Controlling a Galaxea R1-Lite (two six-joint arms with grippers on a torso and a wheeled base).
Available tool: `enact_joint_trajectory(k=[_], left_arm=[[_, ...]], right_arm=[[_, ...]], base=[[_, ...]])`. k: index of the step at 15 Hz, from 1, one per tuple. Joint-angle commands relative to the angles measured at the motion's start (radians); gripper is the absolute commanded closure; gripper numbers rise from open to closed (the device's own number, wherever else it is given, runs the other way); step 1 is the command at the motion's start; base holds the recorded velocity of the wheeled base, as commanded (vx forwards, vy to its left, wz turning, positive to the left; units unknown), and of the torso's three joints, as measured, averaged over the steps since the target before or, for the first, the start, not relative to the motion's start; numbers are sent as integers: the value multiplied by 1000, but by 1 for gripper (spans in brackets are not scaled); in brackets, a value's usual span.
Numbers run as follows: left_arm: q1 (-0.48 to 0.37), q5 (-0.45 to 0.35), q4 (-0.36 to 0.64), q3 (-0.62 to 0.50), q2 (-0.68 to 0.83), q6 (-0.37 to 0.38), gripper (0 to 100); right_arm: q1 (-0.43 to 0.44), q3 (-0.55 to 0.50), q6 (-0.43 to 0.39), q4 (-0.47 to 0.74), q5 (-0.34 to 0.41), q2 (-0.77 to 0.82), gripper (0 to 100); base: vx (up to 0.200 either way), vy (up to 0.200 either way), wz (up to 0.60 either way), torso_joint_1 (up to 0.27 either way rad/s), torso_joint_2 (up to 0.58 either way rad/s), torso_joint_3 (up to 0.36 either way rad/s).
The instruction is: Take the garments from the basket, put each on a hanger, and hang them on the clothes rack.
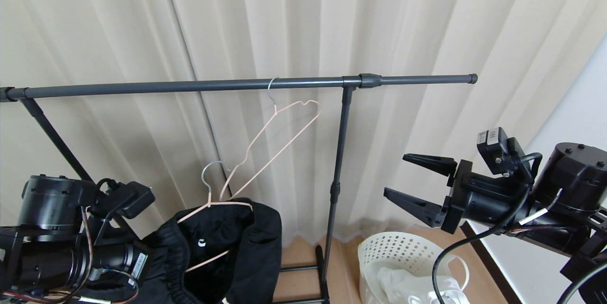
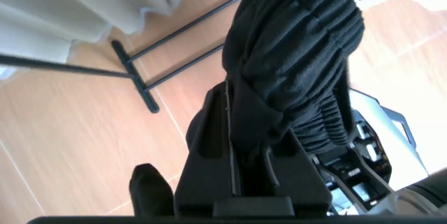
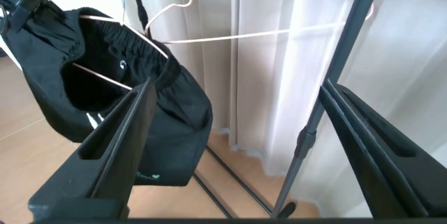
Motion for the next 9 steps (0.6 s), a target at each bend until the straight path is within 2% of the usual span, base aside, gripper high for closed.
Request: enact_joint_trajectory(k=[1, 4, 9], left_arm=[[30, 4, -16, 35, 4, 0, 100], [54, 5, -49, 78, 10, 0, 100], [93, 17, -52, 78, 46, 0, 100]], right_arm=[[0, -1, -1, -1, 0, 5, 0], [2, 1, -1, -1, 0, 5, 0], [0, 4, -1, -1, 0, 2, 0]], base=[[0, 0, 0, 0, 0, 0], [0, 0, 0, 0, 0, 0], [0, 0, 0, 0, 0, 0]])
